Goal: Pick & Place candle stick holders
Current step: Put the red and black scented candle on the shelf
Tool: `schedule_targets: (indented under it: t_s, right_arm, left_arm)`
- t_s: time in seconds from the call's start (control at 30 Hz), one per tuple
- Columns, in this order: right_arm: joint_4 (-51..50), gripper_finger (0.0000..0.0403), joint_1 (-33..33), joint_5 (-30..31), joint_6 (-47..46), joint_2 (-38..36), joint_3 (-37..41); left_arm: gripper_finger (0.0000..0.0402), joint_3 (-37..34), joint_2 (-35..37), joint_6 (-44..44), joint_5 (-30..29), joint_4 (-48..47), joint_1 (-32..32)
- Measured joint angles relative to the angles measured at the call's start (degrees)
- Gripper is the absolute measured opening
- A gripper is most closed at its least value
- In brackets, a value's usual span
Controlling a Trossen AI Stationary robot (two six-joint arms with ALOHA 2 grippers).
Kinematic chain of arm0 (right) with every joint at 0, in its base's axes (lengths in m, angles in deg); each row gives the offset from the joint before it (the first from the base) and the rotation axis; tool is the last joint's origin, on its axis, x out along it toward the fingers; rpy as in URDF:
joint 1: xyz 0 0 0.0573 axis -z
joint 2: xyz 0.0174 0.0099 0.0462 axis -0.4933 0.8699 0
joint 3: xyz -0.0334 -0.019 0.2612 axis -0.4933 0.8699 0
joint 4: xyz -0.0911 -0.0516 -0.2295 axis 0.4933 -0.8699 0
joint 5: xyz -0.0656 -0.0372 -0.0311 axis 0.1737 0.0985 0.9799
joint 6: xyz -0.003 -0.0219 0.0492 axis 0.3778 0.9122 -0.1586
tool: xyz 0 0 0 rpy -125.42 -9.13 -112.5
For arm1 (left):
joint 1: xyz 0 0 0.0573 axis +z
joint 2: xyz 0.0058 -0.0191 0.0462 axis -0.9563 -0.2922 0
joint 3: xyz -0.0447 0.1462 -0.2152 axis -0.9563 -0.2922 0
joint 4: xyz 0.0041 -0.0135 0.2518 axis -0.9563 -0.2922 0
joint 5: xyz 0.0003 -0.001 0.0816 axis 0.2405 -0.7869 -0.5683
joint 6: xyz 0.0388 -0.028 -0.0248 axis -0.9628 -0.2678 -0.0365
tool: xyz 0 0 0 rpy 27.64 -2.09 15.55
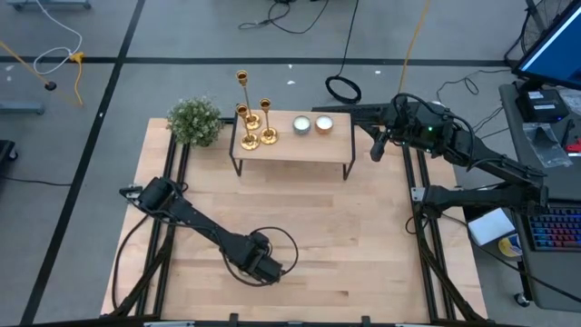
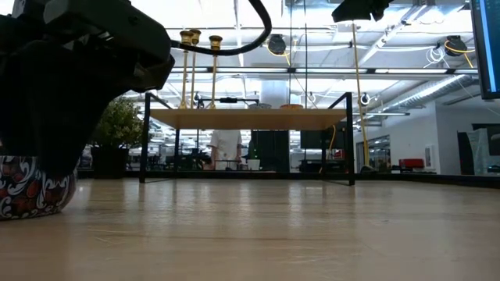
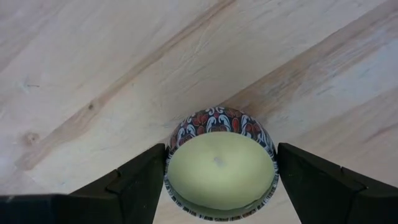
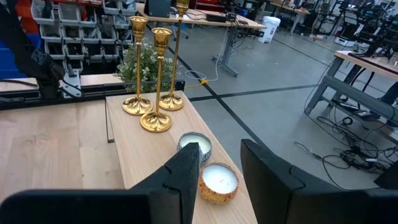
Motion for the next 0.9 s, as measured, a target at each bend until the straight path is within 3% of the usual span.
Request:
schedule_targets:
  t_s: [0.9]
  right_arm:
    - [-0.1,0.0114,0.0,0.1,0.0,0.0,0.0]
  left_arm:
    - [0.0296,-4.0,-0.1,-5.2,1.9,0.6,0.1]
